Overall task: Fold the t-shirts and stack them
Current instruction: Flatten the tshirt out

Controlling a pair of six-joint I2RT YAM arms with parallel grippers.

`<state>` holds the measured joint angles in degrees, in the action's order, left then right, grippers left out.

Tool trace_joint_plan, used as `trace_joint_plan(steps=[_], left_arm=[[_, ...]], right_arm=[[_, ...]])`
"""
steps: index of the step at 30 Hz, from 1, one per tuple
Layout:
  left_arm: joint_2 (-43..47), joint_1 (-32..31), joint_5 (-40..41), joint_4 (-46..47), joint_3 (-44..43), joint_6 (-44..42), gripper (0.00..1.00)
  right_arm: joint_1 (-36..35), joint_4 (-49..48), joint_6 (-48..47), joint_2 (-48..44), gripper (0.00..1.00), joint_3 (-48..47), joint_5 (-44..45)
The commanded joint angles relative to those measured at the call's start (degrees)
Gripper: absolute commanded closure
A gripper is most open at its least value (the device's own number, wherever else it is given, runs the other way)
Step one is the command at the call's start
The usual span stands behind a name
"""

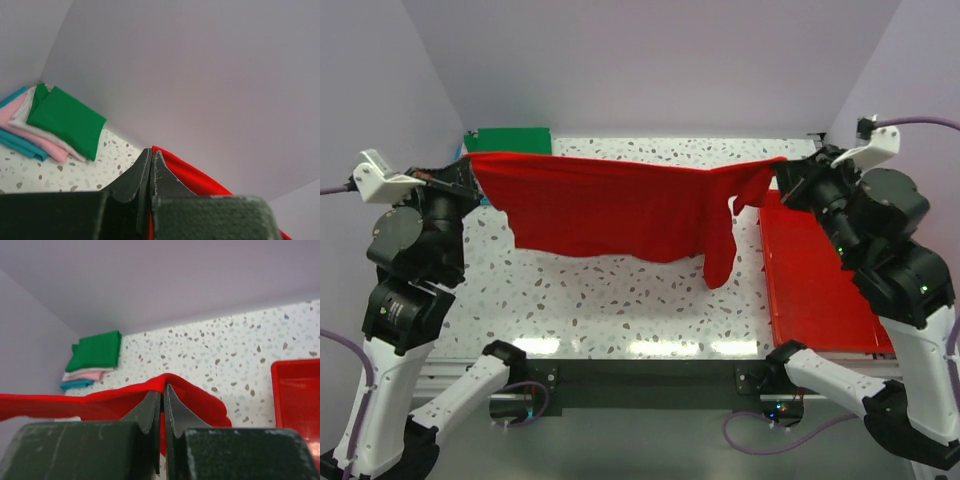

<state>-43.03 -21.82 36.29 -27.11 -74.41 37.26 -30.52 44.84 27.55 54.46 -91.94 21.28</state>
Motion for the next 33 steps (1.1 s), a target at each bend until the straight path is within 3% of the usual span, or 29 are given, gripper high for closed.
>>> trace_joint_plan(steps=[1, 6, 11, 14, 17, 21, 24, 27, 30, 33], left_arm=[[-1.9, 0.4, 2.1, 2.6, -5.4, -4.2, 1.0], [-7.0, 0.4, 1.2, 6.4, -5.4, -5.0, 1.0], [-14.7, 0.7, -1.7, 19.1, 1.4, -5.8, 1.0], [-25.6, 4.2, -7.3, 30.3, 2.8, -6.1, 1.0], [-37.1, 8.7, -14.0, 35.6, -3.6, -4.3, 1.0], [-48.4, 12.3, -20.2, 34.7, -19.4, -3.7, 1.0], [-52.3, 14.7, -24.2, 32.8, -32.0, -4.6, 1.0], [-52.5, 17.1, -27.8, 32.0, -40.1, -4.6, 1.0], [-49.6, 18.4, -29.6, 32.5, -39.9, -4.7, 1.0], [-44.4, 18.9, -29.5, 34.7, -32.0, -4.6, 1.0]], right_arm=[[0.3, 0.5, -4.7, 2.7, 1.0, -9.4, 1.0], [0.3, -1.6, -7.4, 10.7, 1.0, -13.4, -4.8], [7.7, -8.0, -6.1, 26.5, 1.0, -11.3, -18.5], [12.2, -13.3, -5.6, 36.1, 1.0, -12.8, -25.0], [13.9, -14.6, -7.5, 45.9, 1.0, -21.0, -25.4], [14.1, -7.0, -9.8, 57.0, 1.0, -48.0, -24.4], [14.1, -7.1, -10.6, 56.6, 1.0, -56.9, -22.2], [14.1, -13.1, -11.2, 48.5, 1.0, -51.9, -20.1], [14.1, -17.9, -12.2, 42.6, 1.0, -43.9, -18.6], [14.1, -17.5, -12.8, 37.9, 1.0, -37.8, -18.2]])
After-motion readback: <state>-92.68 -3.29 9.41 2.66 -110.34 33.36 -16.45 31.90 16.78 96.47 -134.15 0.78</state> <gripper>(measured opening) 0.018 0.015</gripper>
